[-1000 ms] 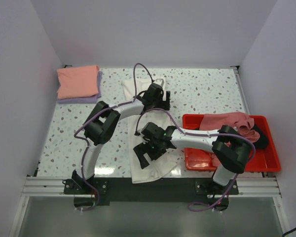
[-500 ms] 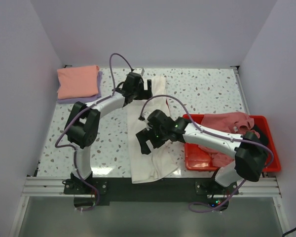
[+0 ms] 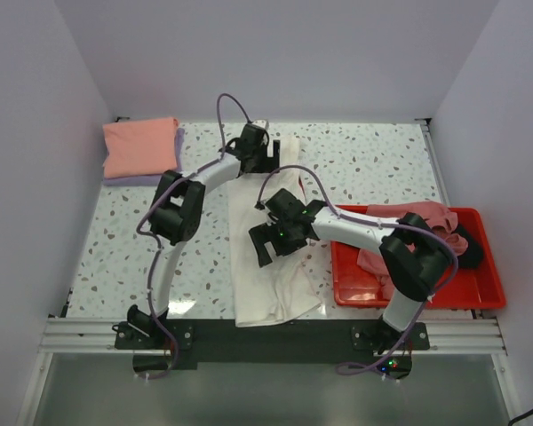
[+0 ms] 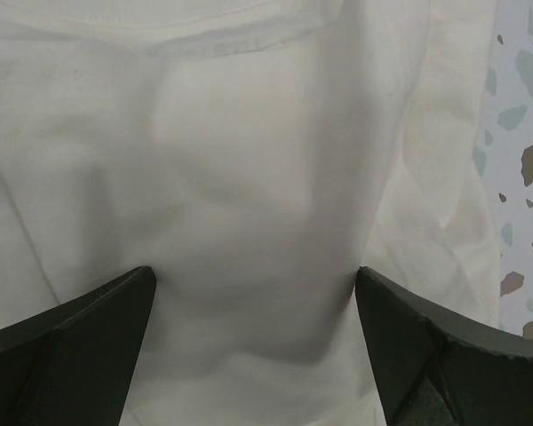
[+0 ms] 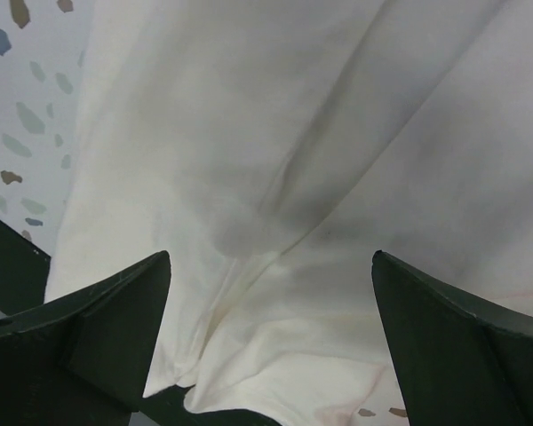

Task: Fold and stack the t-shirts
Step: Fold the tshirt

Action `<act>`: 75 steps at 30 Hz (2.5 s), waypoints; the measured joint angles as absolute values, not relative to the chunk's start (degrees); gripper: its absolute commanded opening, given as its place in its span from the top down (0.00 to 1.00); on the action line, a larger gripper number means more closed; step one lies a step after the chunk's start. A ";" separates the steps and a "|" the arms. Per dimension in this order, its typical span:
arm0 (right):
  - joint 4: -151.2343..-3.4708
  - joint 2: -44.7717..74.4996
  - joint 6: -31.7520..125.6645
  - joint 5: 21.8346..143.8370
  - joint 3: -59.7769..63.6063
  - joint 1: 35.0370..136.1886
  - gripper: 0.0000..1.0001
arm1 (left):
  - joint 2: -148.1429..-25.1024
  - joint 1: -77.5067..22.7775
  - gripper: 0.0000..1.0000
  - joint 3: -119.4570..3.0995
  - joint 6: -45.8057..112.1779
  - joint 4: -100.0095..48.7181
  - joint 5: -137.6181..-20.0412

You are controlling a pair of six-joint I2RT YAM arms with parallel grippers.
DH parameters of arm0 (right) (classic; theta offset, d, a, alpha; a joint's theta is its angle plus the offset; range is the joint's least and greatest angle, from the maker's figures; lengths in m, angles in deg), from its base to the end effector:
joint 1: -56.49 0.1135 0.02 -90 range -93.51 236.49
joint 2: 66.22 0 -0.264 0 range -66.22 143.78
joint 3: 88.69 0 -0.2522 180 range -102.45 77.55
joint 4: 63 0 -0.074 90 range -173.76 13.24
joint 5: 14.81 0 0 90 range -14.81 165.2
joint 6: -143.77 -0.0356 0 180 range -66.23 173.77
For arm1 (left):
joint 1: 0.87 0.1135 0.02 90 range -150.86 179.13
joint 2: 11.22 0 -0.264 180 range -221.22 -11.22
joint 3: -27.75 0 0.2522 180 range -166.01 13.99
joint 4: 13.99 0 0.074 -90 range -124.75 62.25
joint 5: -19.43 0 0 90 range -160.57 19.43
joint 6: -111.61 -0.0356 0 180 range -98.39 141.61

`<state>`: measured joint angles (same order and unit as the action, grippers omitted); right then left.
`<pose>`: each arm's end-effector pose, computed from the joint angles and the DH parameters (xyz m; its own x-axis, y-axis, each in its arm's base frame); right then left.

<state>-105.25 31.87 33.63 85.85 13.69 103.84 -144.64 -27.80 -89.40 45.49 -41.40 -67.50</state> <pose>0.2278 0.2570 0.1898 -0.8340 -0.4059 -0.3737 -0.5252 0.7916 0.3122 0.4670 -0.2351 0.1589 -0.7321 -0.0815 -0.6763 0.1327 0.9567 -0.2589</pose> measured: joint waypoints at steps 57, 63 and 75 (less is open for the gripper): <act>-107.98 -7.91 17.19 79.58 34.85 109.15 0.01 | -61.78 -47.65 0.03 -16.42 73.44 -62.19 -63.85; -106.71 -4.07 14.77 79.40 37.32 111.05 0.01 | -59.31 -49.14 0.16 -10.54 77.29 -63.85 -67.48; -104.29 -1.79 11.53 77.70 38.70 111.23 0.01 | -60.32 -50.10 0.60 -5.23 79.49 -58.19 -75.80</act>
